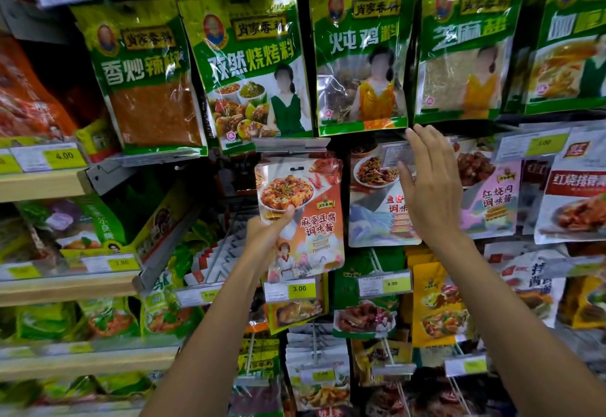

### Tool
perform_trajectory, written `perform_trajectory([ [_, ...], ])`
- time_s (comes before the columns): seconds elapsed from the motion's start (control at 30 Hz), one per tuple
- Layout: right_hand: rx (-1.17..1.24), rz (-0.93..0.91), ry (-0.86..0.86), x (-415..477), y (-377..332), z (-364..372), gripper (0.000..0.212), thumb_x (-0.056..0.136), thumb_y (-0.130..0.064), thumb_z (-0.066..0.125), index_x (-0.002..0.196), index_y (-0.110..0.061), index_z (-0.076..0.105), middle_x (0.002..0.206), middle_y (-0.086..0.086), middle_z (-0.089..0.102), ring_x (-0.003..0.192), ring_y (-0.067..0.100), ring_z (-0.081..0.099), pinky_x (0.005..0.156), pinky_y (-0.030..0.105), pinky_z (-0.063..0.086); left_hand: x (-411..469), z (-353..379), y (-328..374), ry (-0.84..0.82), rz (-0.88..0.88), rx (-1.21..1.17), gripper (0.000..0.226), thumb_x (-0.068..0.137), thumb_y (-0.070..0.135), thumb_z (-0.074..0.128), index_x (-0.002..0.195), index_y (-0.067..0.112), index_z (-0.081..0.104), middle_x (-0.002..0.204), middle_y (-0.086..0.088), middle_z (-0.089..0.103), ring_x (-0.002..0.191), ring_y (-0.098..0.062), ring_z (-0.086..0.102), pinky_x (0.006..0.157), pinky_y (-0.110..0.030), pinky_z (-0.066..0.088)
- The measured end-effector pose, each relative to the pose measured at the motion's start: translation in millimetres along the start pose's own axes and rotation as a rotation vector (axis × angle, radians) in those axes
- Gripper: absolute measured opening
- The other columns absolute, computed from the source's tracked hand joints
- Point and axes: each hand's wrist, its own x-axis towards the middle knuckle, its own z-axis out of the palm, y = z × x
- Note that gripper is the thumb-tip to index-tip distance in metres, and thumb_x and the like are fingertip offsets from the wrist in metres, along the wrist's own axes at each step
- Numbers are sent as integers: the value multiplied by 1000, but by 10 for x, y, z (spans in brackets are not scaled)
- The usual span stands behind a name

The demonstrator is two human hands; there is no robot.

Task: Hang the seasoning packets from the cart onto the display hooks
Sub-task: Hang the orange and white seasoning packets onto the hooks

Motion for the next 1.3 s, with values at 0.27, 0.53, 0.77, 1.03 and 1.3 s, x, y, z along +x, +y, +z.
perform_trajectory([
  [0.27, 9, -25, 17, -6, 22, -6, 46, 96, -18, 58, 134, 5, 49, 136, 20, 53, 132, 34, 46, 113, 43, 35, 159, 108, 20, 72, -45, -53, 51, 73, 43, 79, 95, 7, 50, 37, 7, 38, 26, -14, 38, 33, -22, 31],
  [0.53, 6, -42, -13, -34, 3, -85, 48, 97, -17, 56, 138, 4, 45, 141, 19, 49, 135, 33, 42, 113, 44, 34, 146, 174, 19, 145, -40, -3, 36, 79, 40, 75, 88, 12, 55, 77, -10, 51, 46, -16, 45, 47, -27, 40],
  [0.77, 39, -15, -50, -396, -151, -323, 42, 93, -8, 59, 132, 6, 51, 134, 21, 55, 128, 36, 50, 109, 46, 39, -330, 37, 13, 385, 249, 392, 29, 83, 31, 73, 97, 9, 60, 71, 8, 56, 69, -14, 58, 66, -28, 44],
  [1.03, 101, 182, -344, -1389, -226, -978, 28, 94, -13, 57, 117, 2, 61, 114, 17, 65, 105, 33, 63, 89, 39, 50, -1338, 165, -220, 189, 463, 488, 17, 100, 23, 49, 110, 16, 61, 91, -3, 64, 76, -21, 58, 62, -35, 48],
  [1.3, 159, 851, -491, -2908, 183, -2230, 20, 97, -20, 52, 105, -9, 67, 88, 3, 67, 76, 20, 63, 64, 28, 45, -2521, 1290, -1097, -363, 196, 432, 29, 101, 26, 41, 101, 14, 67, 79, -8, 68, 69, -25, 62, 69, -44, 51],
])
